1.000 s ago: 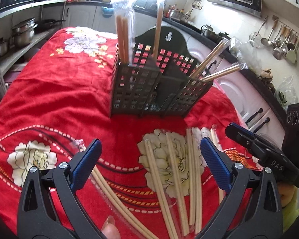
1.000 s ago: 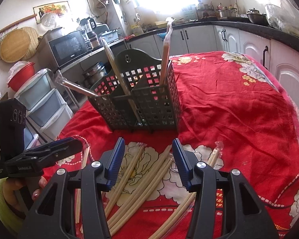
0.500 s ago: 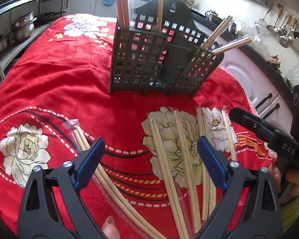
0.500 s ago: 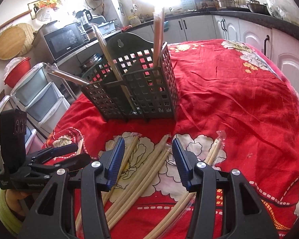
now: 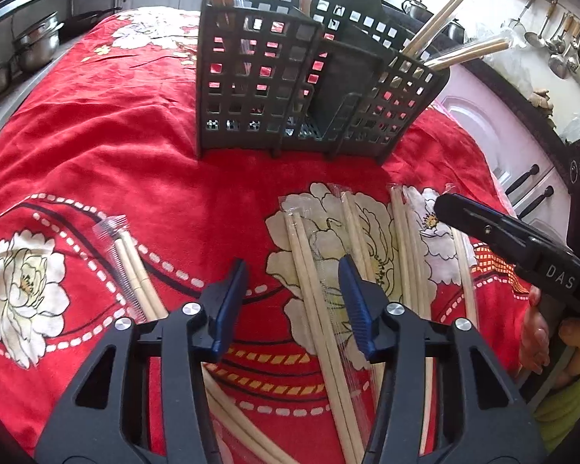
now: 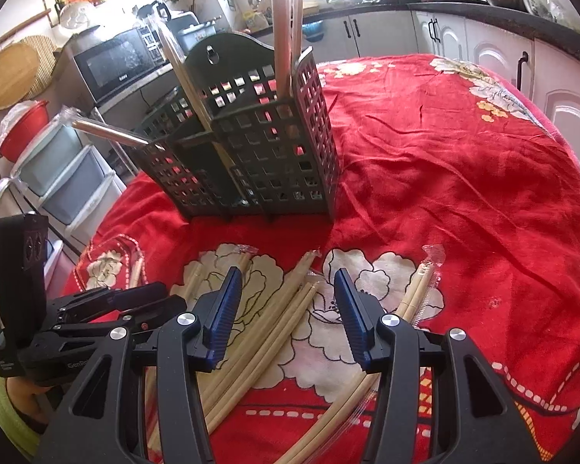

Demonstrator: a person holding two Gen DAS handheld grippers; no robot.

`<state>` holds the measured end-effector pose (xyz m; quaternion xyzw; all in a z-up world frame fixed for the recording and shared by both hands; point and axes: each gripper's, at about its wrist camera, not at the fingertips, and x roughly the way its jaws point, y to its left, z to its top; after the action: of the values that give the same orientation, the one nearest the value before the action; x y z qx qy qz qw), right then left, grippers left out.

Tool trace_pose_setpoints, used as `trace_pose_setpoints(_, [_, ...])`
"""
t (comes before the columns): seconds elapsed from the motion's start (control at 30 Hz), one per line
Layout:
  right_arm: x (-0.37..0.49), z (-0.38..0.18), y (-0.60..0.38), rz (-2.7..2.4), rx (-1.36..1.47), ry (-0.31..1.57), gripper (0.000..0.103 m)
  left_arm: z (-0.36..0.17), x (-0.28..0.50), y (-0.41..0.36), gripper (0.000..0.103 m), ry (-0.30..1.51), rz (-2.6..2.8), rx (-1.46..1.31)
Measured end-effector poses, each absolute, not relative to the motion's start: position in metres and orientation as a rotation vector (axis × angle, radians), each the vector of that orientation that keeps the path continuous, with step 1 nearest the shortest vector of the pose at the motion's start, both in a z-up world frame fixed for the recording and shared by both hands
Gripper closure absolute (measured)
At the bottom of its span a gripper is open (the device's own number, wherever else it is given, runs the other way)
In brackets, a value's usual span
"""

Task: Organize utensils
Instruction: 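Move both grippers back down toward the chopstick bundles on the cloth, then close the left gripper on a chopstick while the right gripper grasps another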

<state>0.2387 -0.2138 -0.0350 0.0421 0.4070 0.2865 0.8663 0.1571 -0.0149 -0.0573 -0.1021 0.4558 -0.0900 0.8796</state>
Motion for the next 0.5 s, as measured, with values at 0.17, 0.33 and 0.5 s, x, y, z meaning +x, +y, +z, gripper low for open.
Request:
trace_pose_setpoints(0.17, [0.250, -0.042, -0.207, 0.591, 0.067, 0.886, 0.055, -0.062, 0.166, -0.016, 0.073, 0.944, -0.162, -0.199])
trace_pose_setpoints(0.33, [0.263, -0.049, -0.198, 0.584, 0.037, 0.916, 0.055, -0.062, 0.175, -0.013, 0.075, 0.949, -0.156, -0.220])
trace_pose_setpoints(0.5, [0.276, -0.058, -0.190, 0.578, 0.020, 0.962, 0.056, -0.064, 0.183, -0.010, 0.076, 0.956, -0.159, -0.241])
